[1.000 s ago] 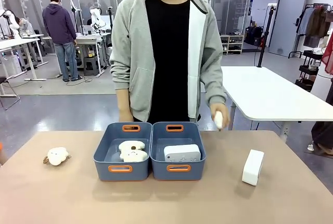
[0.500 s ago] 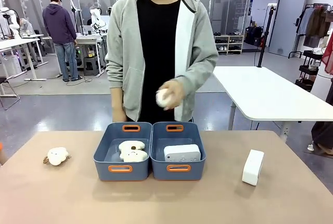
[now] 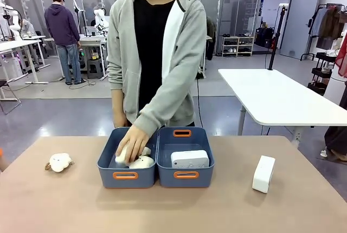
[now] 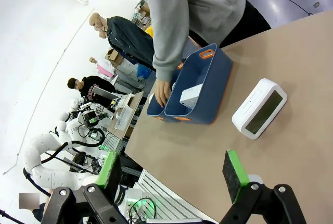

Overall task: Sort the digital clocks into the basket.
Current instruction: Pick up the Digital clock from the table and place it into the empty Plastic storage basket.

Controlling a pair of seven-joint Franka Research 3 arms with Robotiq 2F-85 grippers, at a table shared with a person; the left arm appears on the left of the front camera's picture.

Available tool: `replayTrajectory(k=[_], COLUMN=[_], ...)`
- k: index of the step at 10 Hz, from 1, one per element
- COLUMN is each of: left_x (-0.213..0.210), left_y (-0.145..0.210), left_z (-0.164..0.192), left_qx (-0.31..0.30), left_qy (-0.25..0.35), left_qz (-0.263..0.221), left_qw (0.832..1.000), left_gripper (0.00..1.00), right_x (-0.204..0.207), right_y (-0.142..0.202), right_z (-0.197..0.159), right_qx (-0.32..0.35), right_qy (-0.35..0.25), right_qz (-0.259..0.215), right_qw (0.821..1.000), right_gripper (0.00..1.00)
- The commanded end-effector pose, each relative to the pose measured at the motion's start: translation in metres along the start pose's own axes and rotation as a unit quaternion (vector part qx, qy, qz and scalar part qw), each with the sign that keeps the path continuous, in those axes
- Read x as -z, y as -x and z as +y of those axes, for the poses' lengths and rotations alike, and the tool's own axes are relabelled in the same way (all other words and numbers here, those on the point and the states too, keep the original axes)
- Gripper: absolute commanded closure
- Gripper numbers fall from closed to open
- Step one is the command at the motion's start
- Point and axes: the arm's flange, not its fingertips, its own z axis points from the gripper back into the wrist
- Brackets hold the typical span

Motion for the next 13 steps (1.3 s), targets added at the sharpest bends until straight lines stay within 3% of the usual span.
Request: replayTrajectory(k=[1,2,3,4,6,7,9,11,13], left_x=[0.000,0.000,0.000,0.000,0.000,0.000,0.000,0.000,0.000], left_y=[-0.002,-0.002,-0.002,-0.002,-0.002,-0.002,-0.002,-0.002,-0.002], left_z=[-0.001,-0.001,-0.001,-0.001,-0.001,-0.001,-0.001,-0.001,-0.001], left_qx=[-0.001,-0.001,-0.001,-0.001,-0.001,-0.001,-0.001,-0.001,-0.001], left_qy=[-0.002,-0.002,-0.002,-0.002,-0.002,-0.002,-0.002,-0.002,-0.002], left_qz=[-0.007,-0.007,-0.007,-0.007,-0.007,-0.007,-0.007,-0.007,-0.007], left_qw=[1.000,1.000,1.000,1.000,1.000,1.000,1.000,1.000,1.000], left_gripper=[0.00,0.00,0.00,0.00,0.00,0.00,0.00,0.00,0.00], right_x=[0.000,0.000,0.019,0.045,0.119,0.151,0.207,0.253,0.281], right_y=[-0.001,0.000,-0.009,-0.017,-0.029,-0.031,-0.028,-0.022,-0.018], right_z=[0.001,0.000,0.013,0.039,0.075,0.077,0.059,0.035,0.010], right_qx=[-0.006,0.000,0.002,0.016,0.047,0.056,0.091,0.100,0.126], right_qy=[-0.005,0.000,0.113,0.154,0.294,0.334,0.415,0.475,0.499], right_qz=[-0.006,0.000,-0.003,0.021,0.081,0.100,0.125,0.119,0.101], right_qw=[1.000,1.000,0.994,0.988,0.951,0.935,0.896,0.866,0.851], right_gripper=[0.00,0.00,0.00,0.00,0.00,0.00,0.00,0.00,0.00])
